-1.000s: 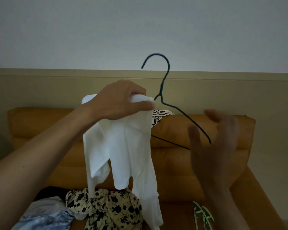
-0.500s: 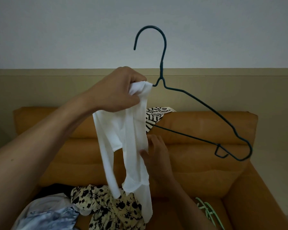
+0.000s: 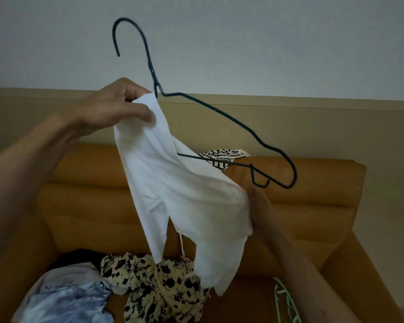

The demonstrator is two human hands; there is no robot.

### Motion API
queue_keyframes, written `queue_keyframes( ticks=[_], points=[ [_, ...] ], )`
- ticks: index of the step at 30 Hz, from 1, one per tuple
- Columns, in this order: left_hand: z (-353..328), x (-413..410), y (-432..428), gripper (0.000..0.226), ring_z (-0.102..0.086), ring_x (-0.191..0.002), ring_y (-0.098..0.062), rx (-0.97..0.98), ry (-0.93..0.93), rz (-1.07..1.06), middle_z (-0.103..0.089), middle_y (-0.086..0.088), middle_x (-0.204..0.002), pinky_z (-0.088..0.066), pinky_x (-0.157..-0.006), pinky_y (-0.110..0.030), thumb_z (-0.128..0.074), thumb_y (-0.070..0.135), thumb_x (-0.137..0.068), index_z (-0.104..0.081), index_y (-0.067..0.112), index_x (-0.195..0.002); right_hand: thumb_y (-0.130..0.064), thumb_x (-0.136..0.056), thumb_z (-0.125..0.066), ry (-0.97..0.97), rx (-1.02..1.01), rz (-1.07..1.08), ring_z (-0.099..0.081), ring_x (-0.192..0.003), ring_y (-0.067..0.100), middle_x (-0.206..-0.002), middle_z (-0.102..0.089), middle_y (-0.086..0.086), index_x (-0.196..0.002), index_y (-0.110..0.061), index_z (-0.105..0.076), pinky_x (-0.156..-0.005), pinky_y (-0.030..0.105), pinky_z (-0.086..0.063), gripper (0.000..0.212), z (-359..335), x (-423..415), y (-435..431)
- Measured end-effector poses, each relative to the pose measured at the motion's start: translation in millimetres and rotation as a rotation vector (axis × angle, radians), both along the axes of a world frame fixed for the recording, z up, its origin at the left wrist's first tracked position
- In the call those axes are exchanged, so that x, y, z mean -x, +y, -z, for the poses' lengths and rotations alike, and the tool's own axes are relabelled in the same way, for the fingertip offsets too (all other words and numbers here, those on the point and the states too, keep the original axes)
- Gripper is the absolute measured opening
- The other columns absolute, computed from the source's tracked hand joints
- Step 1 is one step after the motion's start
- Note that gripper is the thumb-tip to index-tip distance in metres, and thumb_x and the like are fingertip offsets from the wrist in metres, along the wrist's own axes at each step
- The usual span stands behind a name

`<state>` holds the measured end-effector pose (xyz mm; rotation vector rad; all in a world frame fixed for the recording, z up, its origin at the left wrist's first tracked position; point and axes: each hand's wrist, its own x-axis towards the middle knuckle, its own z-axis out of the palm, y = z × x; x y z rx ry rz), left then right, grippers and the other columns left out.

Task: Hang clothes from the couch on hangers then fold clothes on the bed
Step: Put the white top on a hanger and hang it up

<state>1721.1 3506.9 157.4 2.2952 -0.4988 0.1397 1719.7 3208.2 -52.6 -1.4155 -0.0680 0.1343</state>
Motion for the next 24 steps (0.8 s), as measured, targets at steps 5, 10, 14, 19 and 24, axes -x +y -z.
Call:
queue_keyframes(
  ticks=[5, 10, 14, 19, 24],
  points=[
    [20, -1, -5, 0.083, -0.064, -0.061, -0.014, 0.040, -0.077, -0.146, -0.068, -0.009, -0.068, -0.048, -0.058, -0.021, -0.069, 0.089, -0.053, -0.067, 0.007, -0.067, -0.054, -0.091, -0.060, 0.044, -0.058, -0.145, -0.074, -0.088, 0.015, -0.091, -0.078, 0.000, -0.097, -0.020, -0.077, -0.075, 0.029, -0.058, 0.038, -28, -7, -21],
    [26, -1, -11, 0.043, -0.065, -0.057, -0.019, -0.055, -0.128, -0.190, -0.068, -0.010, -0.067, -0.048, -0.053, -0.023, -0.088, 0.044, -0.072, -0.068, 0.006, -0.064, -0.060, -0.062, -0.089, -0.497, 0.859, -0.102, -0.054, -0.063, -0.003, -0.069, -0.058, -0.019, -0.074, -0.052, -0.054, -0.056, 0.014, -0.034, 0.038, -40, -21, -36],
    [24, -2, -14, 0.035, -0.053, -0.052, -0.015, -0.093, -0.205, -0.247, -0.063, -0.023, -0.071, -0.041, -0.050, -0.020, -0.084, 0.016, -0.079, -0.061, -0.008, -0.068, -0.041, -0.074, -0.082, -0.511, 1.144, 0.333, -0.044, -0.058, 0.003, -0.066, -0.044, -0.016, -0.099, -0.030, -0.056, -0.048, 0.022, -0.028, 0.037, -31, -24, -30],
    [26, -1, -10, 0.035, -0.054, -0.052, -0.019, -0.129, -0.281, -0.265, -0.058, -0.018, -0.061, -0.046, -0.055, -0.036, -0.078, 0.022, -0.071, -0.056, -0.002, -0.061, -0.007, -0.076, -0.065, -0.679, 1.104, 0.378, -0.050, -0.066, 0.016, -0.077, -0.048, -0.010, -0.094, -0.022, -0.048, -0.053, 0.029, -0.036, 0.029, -37, -25, -40],
    [35, -6, 9, 0.040, -0.063, -0.067, -0.031, -0.135, -0.323, -0.294, -0.062, -0.020, -0.068, -0.046, -0.058, -0.040, -0.076, 0.025, -0.072, -0.054, -0.007, -0.063, 0.002, -0.074, -0.065, -0.577, 0.868, 0.208, -0.048, -0.063, 0.016, -0.072, -0.056, 0.002, -0.078, -0.020, -0.050, -0.056, 0.033, -0.039, 0.027, -70, -33, -60]
  ],
)
